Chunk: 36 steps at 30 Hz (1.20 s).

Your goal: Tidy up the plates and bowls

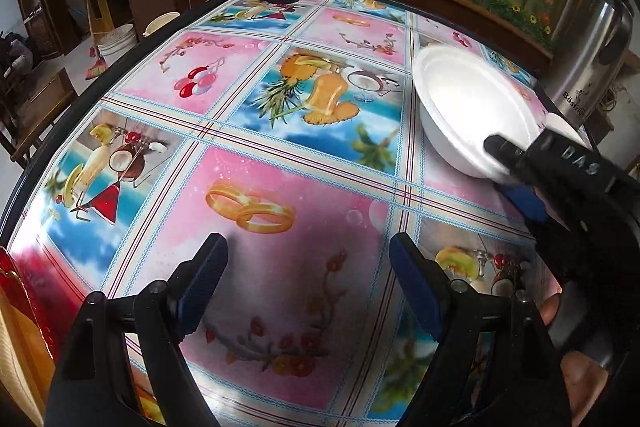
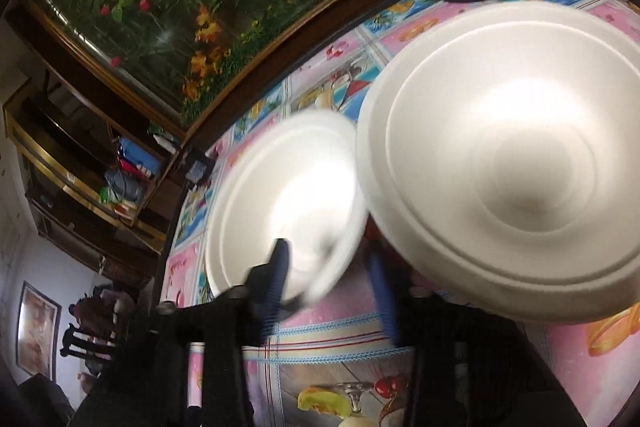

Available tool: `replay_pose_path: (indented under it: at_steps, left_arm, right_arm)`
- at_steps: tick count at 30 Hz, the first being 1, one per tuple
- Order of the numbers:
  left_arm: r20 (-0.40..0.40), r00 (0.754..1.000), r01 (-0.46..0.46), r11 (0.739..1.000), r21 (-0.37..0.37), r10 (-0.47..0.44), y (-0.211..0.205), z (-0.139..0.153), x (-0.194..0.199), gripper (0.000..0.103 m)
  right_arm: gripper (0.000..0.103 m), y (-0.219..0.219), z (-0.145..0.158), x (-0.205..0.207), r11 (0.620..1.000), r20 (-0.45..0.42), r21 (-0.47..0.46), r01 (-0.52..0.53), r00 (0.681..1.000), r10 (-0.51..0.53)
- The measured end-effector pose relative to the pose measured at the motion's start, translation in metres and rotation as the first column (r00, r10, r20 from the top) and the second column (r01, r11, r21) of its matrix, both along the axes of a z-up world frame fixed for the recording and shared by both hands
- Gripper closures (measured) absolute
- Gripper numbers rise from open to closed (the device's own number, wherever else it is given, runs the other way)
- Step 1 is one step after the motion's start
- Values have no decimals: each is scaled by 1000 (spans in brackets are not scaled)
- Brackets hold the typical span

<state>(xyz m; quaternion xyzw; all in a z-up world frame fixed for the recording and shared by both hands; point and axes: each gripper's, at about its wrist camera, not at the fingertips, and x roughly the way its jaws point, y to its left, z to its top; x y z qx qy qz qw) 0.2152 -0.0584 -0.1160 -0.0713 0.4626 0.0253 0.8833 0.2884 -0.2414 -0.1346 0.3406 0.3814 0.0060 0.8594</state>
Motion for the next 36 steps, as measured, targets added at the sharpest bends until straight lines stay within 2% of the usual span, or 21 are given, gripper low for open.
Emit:
replay_pose_path:
  at_steps: [2, 7, 11, 15, 18, 22, 24, 27, 30, 36]
  left_arm:
    - [-3, 1000, 0, 1000, -3, 0, 0, 0, 0, 20]
    - [10, 1000, 10, 1000, 2, -10, -2, 4, -2, 20]
    - [24, 1000, 2, 1000, -13, -2, 3, 10, -2, 20]
    - [45, 999, -16, 999, -34, 17, 11, 18, -4, 20]
    - [56, 998, 1, 1000, -30, 1, 9, 22, -5, 20]
    - [55, 997, 58, 997, -49, -55, 3, 23, -3, 20]
    - [59, 996, 72, 996, -54, -68, 2, 23, -3, 20]
    - [58, 995, 83, 992, -96, -78, 5, 22, -2, 20]
    - [71, 993, 102, 991, -90, -96, 1, 25, -4, 20]
    - [202, 969, 177, 972, -155, -144, 3, 49, -18, 20]
  right_arm:
    - [85, -2, -3, -1, 1000, -15, 21, 8, 1000, -7]
    - [95, -12, 0, -14, 997, -24, 71, 3, 1000, -1]
    - [95, -20, 3, -33, 999, -56, 40, -22, 998, 24]
    - [95, -38, 7, -56, 998, -96, 49, -49, 994, 54]
    - [92, -49, 13, -74, 994, -114, 58, -96, 988, 102]
    - [88, -52, 18, -83, 984, -88, 81, -156, 983, 163]
    - [82, -50, 18, -83, 985, -92, 69, -159, 982, 165]
    - [75, -55, 16, -83, 983, -95, 112, -147, 983, 158]
    - [69, -62, 19, -84, 987, -90, 108, -123, 987, 133]
    - [64, -79, 23, -86, 991, -68, 124, -59, 995, 67]
